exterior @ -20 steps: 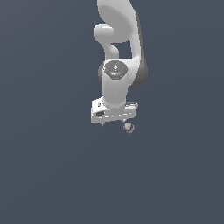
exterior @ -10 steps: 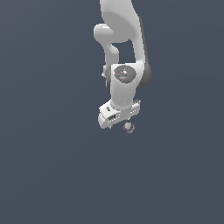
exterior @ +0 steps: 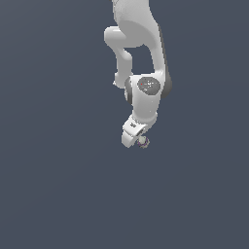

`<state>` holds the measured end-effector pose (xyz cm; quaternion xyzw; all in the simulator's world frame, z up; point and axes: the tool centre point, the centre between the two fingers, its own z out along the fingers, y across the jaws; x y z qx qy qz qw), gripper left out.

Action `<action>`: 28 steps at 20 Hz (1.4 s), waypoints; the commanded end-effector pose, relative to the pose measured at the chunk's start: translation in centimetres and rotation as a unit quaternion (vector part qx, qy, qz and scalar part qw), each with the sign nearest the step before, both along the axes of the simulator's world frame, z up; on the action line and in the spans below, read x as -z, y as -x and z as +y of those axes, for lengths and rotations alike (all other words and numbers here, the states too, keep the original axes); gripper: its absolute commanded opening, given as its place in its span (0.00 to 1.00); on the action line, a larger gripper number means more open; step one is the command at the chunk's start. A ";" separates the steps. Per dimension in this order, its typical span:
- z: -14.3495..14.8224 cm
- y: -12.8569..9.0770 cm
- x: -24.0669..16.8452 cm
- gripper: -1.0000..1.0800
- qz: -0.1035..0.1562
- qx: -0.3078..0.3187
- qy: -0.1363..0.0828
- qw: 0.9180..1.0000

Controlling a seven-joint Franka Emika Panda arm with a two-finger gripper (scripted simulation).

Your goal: Pick up the object and move it to a goal position.

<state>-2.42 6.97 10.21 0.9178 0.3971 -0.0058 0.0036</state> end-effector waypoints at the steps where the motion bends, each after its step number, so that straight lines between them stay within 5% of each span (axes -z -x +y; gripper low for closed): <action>1: 0.8 0.3 0.4 0.96 -0.001 -0.038 -0.001 0.999; 12: 2.7 1.2 1.5 0.96 -0.003 -0.132 -0.006 0.991; 28: 2.9 1.4 5.2 0.96 -0.003 -0.138 -0.006 0.990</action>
